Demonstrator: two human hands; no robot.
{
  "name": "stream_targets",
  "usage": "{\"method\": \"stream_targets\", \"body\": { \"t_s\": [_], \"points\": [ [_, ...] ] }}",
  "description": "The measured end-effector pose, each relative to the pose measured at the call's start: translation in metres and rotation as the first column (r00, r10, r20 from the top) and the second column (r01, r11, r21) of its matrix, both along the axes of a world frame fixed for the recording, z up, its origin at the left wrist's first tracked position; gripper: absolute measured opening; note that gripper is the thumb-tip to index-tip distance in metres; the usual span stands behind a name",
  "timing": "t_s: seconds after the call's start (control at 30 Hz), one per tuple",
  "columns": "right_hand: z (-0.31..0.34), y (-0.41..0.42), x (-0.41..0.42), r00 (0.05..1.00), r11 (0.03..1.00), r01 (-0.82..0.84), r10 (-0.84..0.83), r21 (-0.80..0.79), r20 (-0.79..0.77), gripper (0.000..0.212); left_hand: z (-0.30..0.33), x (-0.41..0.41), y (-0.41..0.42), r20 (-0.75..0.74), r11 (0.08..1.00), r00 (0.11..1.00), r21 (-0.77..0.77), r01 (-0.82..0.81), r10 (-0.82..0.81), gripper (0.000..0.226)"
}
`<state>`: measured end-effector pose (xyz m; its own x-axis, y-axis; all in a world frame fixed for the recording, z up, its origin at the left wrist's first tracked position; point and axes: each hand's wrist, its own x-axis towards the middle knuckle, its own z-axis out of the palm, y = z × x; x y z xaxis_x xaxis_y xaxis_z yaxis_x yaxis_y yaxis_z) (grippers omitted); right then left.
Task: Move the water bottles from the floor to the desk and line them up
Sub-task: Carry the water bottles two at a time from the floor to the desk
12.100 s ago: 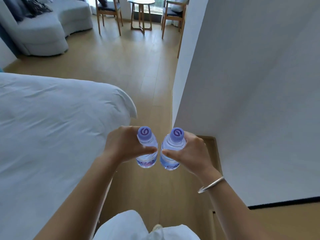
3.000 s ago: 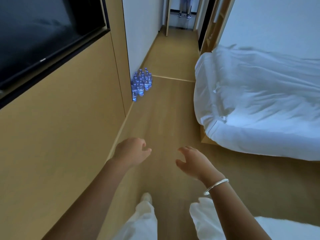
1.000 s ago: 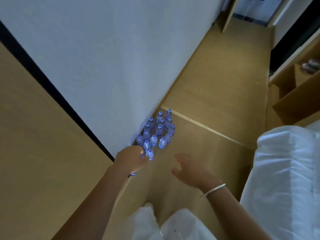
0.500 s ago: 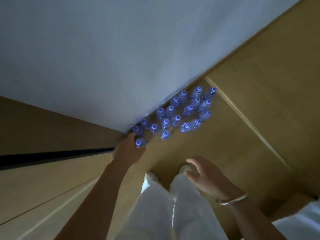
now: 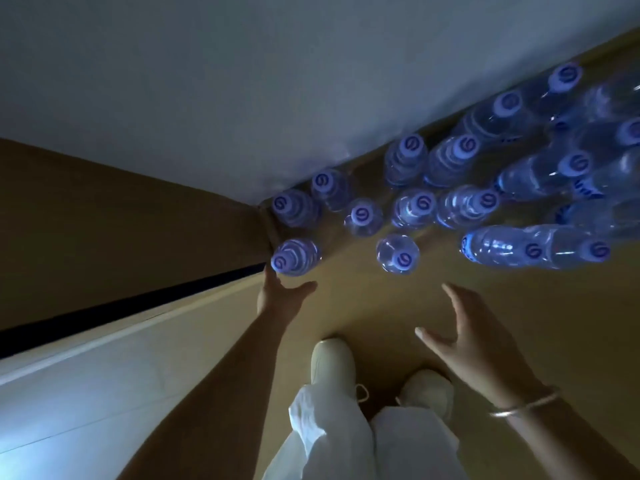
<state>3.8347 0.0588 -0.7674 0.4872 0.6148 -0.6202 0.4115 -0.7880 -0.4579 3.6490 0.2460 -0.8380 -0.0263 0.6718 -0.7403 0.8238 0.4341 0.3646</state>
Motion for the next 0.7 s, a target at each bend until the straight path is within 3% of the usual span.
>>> {"method": "stream_targets", "body": {
  "t_s": [0.17,0.33,0.53,0.7],
  "points": [
    [-0.086,0.029,0.025,0.999,0.989,0.037,-0.035,0.140,-0.017,0.091,-0.041,0.001,0.009,0.089,0.990,0.994,0.121,-0.070,0.059,0.087],
    [-0.131,0.060,0.018,0.997,0.963,0.026,-0.006,0.267,-0.074,0.089,-0.033,0.005,0.012,0.037,0.982,0.999,0.190,0.009,-0.017,0.059],
    [-0.105,0.058,0.004,0.994,0.971,0.064,-0.083,0.230,0.072,0.069,-0.010,0.002,0.007,-0.051,0.959,0.979,0.196,0.203,-0.197,0.058],
    [-0.025,0.039,-0.012,0.989,0.977,-0.069,0.039,0.202,0.146,0.072,0.057,0.001,-0.009,-0.026,0.931,0.946,0.169,0.324,-0.324,0.059]
  ]
}}
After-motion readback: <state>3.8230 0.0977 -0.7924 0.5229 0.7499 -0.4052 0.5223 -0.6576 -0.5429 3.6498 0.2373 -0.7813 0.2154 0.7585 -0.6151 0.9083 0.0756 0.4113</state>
